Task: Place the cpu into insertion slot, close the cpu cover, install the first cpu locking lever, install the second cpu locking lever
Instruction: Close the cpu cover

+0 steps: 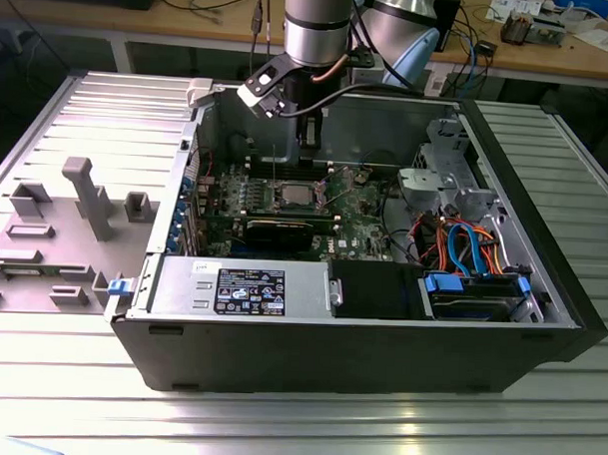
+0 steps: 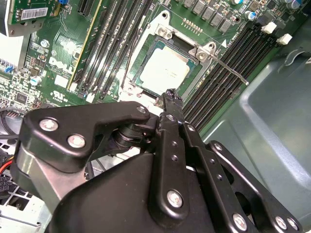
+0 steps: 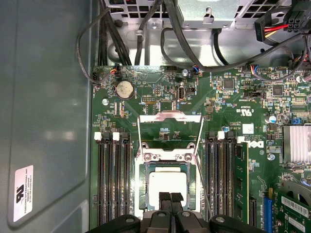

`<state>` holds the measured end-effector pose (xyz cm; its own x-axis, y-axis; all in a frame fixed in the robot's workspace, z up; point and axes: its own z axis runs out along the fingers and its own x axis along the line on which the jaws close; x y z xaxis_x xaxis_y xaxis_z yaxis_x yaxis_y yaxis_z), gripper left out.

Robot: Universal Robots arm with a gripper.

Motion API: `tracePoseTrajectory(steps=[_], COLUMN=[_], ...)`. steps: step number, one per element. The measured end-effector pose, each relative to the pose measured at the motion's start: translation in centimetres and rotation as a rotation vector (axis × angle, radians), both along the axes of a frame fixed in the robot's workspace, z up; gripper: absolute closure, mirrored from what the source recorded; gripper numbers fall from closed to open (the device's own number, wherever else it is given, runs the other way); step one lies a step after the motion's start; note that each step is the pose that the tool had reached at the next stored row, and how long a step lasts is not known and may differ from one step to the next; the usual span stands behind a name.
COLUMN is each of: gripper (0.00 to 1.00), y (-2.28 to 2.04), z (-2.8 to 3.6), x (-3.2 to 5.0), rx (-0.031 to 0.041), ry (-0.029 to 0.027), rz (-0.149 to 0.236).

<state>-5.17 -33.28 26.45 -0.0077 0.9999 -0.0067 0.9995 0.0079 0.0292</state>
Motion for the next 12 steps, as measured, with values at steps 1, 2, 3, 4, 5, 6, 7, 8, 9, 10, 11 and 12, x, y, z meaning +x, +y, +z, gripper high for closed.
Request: tracePoseTrajectory(steps=[1, 2, 3, 4, 5, 6, 7, 8, 9, 10, 11, 12], gripper=[0.89, 0.89, 0.89, 0.89, 0.89, 0.89, 0.89, 0.89, 0.89, 0.89, 0.89, 0.89], y=[0.00, 0.01, 0.01, 0.01, 0.01, 0.01, 0.01, 0.01, 0.01, 0.02, 0.02, 0.02], z=[0.00, 0.00, 0.00, 0.01, 0.01, 0.01, 0.01, 0.01, 0.01, 0.03, 0.07, 0.11], x=[0.00, 0.00, 0.00, 0.00, 0.00, 0.00, 0.00, 0.00, 0.00, 0.00, 0.00, 0.00], rx=[-0.0003, -0.0006, -0.0010, -0.0017, -0.0024, -0.0029, -0.0031, -0.0034, -0.0039, -0.0042, -0.0041, -0.0041], ry=[0.0000, 0.0000, 0.0000, 0.0001, 0.0001, 0.0001, 0.0001, 0.0001, 0.0001, 0.0001, 0.0000, 0.0000], rz=[0.000, 0.000, 0.000, 0.000, 0.000, 0.000, 0.000, 0.000, 0.000, 0.000, 0.000, 0.000])
